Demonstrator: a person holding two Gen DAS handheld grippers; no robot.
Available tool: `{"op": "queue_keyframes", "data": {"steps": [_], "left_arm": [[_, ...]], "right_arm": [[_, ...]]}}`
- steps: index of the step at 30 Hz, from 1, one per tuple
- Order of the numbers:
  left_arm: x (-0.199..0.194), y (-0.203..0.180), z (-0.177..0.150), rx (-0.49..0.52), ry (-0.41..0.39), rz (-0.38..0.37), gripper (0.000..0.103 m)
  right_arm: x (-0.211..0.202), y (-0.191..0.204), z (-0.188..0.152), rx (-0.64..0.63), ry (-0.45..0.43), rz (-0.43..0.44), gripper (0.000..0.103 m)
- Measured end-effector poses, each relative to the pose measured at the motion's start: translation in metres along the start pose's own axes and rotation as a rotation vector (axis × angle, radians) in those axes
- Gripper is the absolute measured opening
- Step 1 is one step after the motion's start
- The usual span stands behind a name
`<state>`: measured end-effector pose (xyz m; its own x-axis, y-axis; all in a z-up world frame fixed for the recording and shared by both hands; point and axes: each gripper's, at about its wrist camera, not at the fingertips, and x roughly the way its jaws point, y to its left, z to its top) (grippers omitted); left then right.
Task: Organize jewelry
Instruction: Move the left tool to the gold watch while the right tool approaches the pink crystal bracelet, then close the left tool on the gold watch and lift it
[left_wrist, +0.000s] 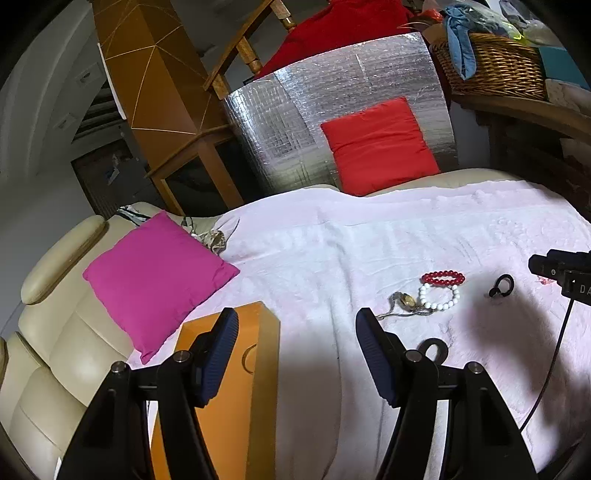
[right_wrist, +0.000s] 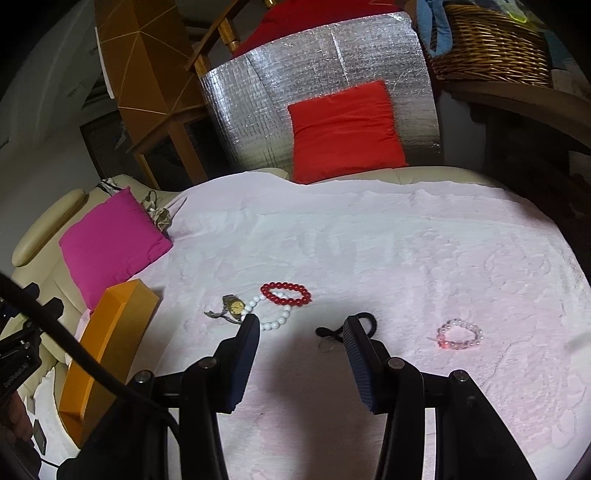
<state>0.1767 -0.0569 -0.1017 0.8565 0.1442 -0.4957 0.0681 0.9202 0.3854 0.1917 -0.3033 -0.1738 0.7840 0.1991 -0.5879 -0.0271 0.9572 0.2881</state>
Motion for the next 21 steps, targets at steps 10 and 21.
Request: {"op": "queue_keyframes", "data": {"steps": [10, 21], "left_arm": [[0.046, -0.003, -0.005, -0.068, 0.047, -0.081, 0.071], [0.152, 0.000, -0.022, -0.286, 0.253, -0.269, 0.071]], "right_arm": [[0.003, -0.016, 0.001, 0.021, 0.024, -0.002, 0.051], [0.020, -0.044, 0.002, 0.127, 0.089, 0.017, 0.051]]}}
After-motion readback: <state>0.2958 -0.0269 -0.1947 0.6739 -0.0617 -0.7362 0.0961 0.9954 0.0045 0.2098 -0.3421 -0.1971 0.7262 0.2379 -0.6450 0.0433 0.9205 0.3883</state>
